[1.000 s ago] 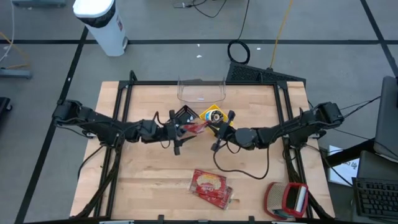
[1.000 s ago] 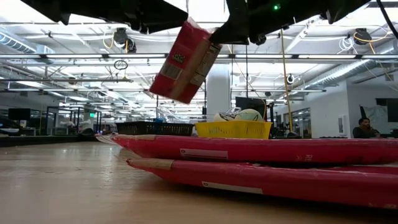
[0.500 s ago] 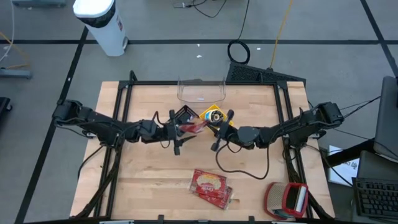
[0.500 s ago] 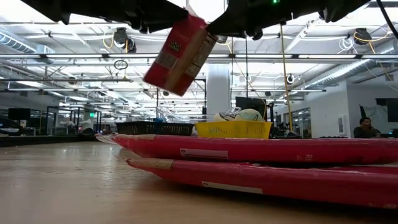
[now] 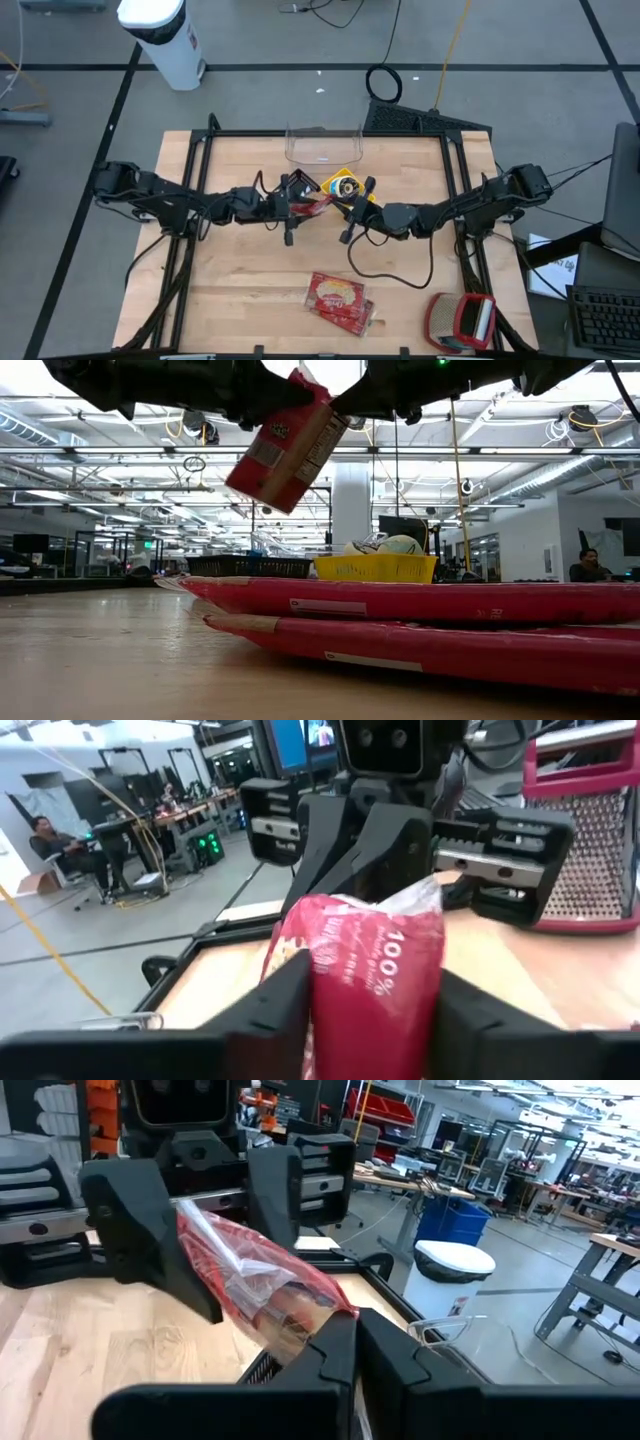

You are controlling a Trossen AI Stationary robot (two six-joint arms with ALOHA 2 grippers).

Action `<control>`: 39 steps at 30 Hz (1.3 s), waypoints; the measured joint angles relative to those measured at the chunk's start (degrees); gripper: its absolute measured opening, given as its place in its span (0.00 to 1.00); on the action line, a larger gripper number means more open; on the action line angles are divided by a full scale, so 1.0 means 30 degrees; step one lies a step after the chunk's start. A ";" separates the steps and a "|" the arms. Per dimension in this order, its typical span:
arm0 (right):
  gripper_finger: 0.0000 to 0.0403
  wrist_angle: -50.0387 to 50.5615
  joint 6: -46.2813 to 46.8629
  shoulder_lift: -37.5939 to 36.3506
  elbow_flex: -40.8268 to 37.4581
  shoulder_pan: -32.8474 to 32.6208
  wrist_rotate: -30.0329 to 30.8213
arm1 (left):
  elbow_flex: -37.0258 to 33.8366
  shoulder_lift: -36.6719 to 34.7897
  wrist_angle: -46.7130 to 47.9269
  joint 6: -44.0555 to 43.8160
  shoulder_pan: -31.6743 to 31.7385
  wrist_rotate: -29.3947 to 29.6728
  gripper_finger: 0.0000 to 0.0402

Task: Pick & Place Food Item
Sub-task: Put the top red bag into the transparent bin

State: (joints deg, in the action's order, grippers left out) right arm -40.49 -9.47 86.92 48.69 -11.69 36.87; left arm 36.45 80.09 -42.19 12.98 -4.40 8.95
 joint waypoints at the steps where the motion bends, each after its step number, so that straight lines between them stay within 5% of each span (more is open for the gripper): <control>1: 0.00 0.0004 0.0000 -0.0010 0.0000 0.0002 -0.0014 | 0.0000 0.0000 -0.0045 0.0074 0.0000 0.0007 0.29; 7: 0.00 0.0213 0.0429 -0.0031 0.0000 -0.0005 -0.0196 | -0.0007 -0.0121 -0.0374 0.0503 0.0000 0.0371 0.04; 16: 0.04 0.2480 0.2802 -0.1475 0.0007 -0.0364 -0.0336 | 0.0455 -0.0867 -0.0184 0.4003 0.0318 0.6114 0.03; 19: 0.04 0.3700 0.2801 -0.2328 0.0007 -0.0671 -0.0372 | 0.1658 -0.0857 0.2283 0.5054 0.0925 0.7037 0.04; 25: 0.02 0.5567 0.2994 -0.3394 0.0007 -0.1056 -0.0310 | 0.6129 0.0170 1.0185 0.4980 0.3335 0.5812 0.03; 35: 0.00 0.5703 0.2951 -0.3449 -0.0685 -0.1094 -0.0250 | 0.9958 0.4678 1.1027 0.5147 0.7856 0.0981 0.03; 39: 0.00 0.5664 0.2943 -0.3456 -0.0697 -0.1096 -0.0250 | 1.1216 0.6966 1.1024 0.5749 0.8530 0.1000 0.03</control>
State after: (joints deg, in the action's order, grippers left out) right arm -23.50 -0.64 76.55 46.59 -14.98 36.12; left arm 70.10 100.99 -9.12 30.23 21.19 11.95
